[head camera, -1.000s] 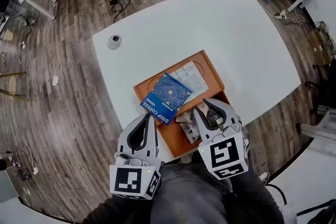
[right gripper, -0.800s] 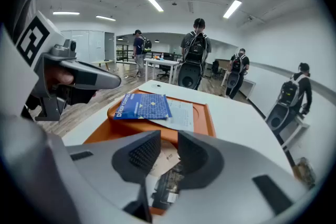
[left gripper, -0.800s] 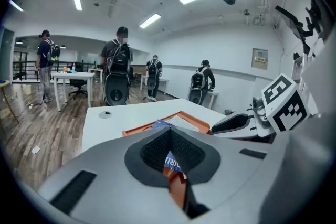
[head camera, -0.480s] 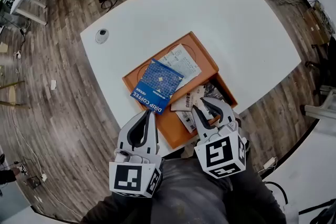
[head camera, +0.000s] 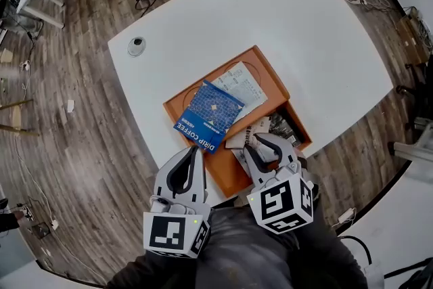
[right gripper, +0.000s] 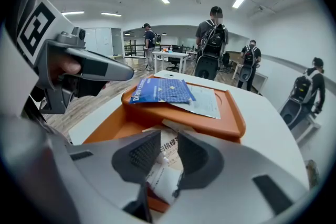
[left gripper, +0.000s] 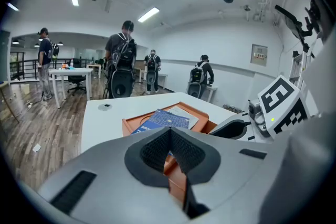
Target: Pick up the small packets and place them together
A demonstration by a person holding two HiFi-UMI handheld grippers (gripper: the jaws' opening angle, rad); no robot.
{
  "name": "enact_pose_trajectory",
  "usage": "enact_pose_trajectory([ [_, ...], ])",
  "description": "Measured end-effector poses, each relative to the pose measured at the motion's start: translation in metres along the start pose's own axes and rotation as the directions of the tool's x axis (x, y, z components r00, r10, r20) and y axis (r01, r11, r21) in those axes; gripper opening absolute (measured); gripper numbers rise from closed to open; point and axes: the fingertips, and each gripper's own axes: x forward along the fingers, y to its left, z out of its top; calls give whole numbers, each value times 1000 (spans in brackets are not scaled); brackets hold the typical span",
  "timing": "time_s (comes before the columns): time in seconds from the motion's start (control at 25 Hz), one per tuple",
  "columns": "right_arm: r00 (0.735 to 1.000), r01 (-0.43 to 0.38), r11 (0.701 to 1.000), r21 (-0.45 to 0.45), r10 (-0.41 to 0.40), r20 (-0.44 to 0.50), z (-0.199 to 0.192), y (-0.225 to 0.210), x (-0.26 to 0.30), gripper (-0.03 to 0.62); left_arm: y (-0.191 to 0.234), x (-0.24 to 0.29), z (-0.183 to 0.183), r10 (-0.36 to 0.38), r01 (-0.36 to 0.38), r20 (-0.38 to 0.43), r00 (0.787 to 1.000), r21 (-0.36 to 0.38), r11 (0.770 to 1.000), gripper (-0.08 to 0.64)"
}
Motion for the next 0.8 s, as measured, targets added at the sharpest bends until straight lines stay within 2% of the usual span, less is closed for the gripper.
enact_pose_trajectory([
  [0.12, 999, -27, 999, -16, 27, -26, -2, 5, 9, 89, 3, 1, -2, 5, -6, -5, 1000, -11, 1000, -3],
  [0.2, 998, -49, 998, -28, 47, -45, -4, 8, 15, 112, 7, 3, -2, 9, -9, -7, 1000, -17, 1000, -3],
  [0.4, 991, -91, 991, -93, 81, -111, -10, 17, 28, 203, 15, 6, -3, 28, -28, -15, 1000, -34, 999, -3],
  [0.8, 967, -114, 972, -204, 61, -247, -25, 18, 45, 210, 26, 12, -10, 51, -53, -34, 998, -66, 996, -3],
])
